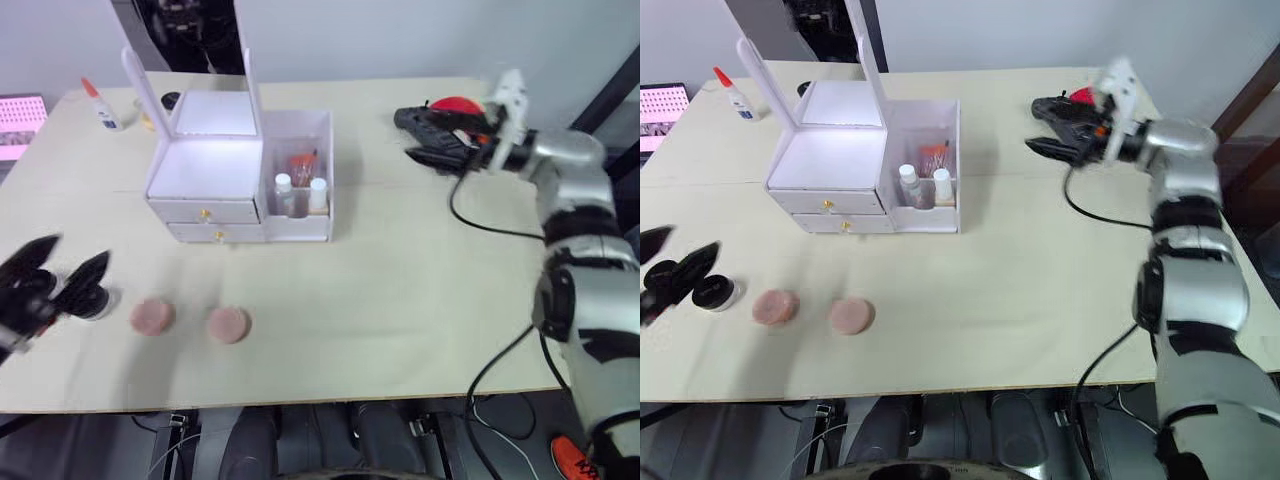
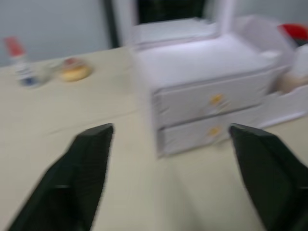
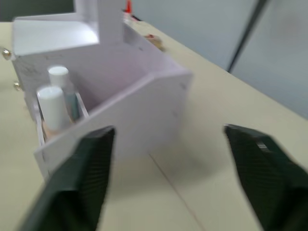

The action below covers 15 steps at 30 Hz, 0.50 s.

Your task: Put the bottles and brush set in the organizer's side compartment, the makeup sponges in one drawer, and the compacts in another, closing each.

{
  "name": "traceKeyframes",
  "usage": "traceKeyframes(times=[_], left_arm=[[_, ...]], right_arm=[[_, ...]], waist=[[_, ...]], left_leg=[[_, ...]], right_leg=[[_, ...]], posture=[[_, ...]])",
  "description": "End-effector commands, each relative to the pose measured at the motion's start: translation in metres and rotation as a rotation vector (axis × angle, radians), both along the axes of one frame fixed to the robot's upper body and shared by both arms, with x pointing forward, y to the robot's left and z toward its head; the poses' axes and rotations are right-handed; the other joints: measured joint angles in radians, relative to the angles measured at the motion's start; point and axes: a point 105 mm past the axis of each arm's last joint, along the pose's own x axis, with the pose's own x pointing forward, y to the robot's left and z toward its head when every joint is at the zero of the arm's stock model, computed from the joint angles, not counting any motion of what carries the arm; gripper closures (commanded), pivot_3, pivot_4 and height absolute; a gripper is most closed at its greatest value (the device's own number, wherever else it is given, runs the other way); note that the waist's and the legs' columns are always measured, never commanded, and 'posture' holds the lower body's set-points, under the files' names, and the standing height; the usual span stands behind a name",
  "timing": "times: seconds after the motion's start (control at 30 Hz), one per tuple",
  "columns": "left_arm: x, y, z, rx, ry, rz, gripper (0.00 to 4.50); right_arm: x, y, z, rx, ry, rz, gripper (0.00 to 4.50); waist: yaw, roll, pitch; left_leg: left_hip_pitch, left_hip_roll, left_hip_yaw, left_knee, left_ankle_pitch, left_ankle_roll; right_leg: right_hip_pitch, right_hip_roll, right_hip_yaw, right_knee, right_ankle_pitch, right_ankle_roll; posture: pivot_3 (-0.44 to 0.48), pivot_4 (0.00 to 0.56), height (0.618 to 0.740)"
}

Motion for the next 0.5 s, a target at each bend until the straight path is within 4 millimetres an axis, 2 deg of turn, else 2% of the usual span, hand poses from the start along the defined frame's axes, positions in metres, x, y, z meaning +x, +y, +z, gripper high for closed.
traceKeyframes(times=[0.03, 0.17, 0.2, 0.27, 0.4, 0.5], left_arm=[[-0.035, 0.051, -0.012, 0.015, -0.015, 0.232, 0.01], [-0.054, 0.07, -0.024, 0.014, -0.001, 0.305, 0.01], [-0.055, 0.072, -0.028, 0.015, 0.013, 0.315, 0.01], [-0.054, 0.072, -0.032, 0.012, 0.027, 0.306, 0.01], [-0.046, 0.067, -0.03, 0.005, 0.013, 0.275, 0.01], [-0.038, 0.061, -0.028, -0.005, 0.008, 0.246, 0.01]], right_arm=[[-0.016, -0.037, -0.009, 0.067, -0.004, -0.107, 0.03], [-0.031, -0.076, -0.033, 0.093, 0.028, -0.257, 0.03], [-0.037, -0.09, -0.046, 0.098, 0.049, -0.314, 0.03], [-0.044, -0.105, -0.059, 0.125, 0.07, -0.383, 0.03], [-0.049, -0.11, -0.067, 0.131, 0.079, -0.409, 0.03], [-0.045, -0.102, -0.064, 0.117, 0.072, -0.377, 0.03]], waist=[[0.001, 0.0, 0.0], [-0.003, 0.0, 0.0], [-0.002, -0.001, 0.0], [-0.002, -0.001, -0.001], [-0.007, -0.001, -0.001], [-0.008, -0.001, -0.001]], left_leg=[[0.0, 0.0, 0.001, 0.0, 0.0, 0.0], [0.001, 0.0, 0.002, 0.005, 0.0, 0.0], [0.001, 0.0, 0.002, 0.005, 0.0, 0.0], [0.001, 0.0, 0.002, 0.008, 0.0, -0.001], [0.0, 0.0, 0.004, 0.009, -0.001, -0.001], [0.0, 0.0, 0.005, 0.008, -0.001, -0.001]], right_leg=[[0.001, -0.001, 0.0, -0.001, 0.0, 0.0], [0.001, -0.001, 0.001, 0.001, 0.0, 0.0], [0.001, -0.001, 0.001, 0.001, -0.001, 0.001], [0.003, -0.002, 0.001, 0.001, -0.001, 0.001], [0.004, -0.003, 0.001, -0.002, -0.001, 0.001], [0.004, -0.002, 0.002, 0.0, 0.001, -0.002]], posture=[[0.0, 0.15, 0.74], [0.0, 0.15, 0.74], [0.0, 0.15, 0.74], [0.0, 0.15, 0.74], [0.0, 0.15, 0.74], [0.0, 0.15, 0.74]])
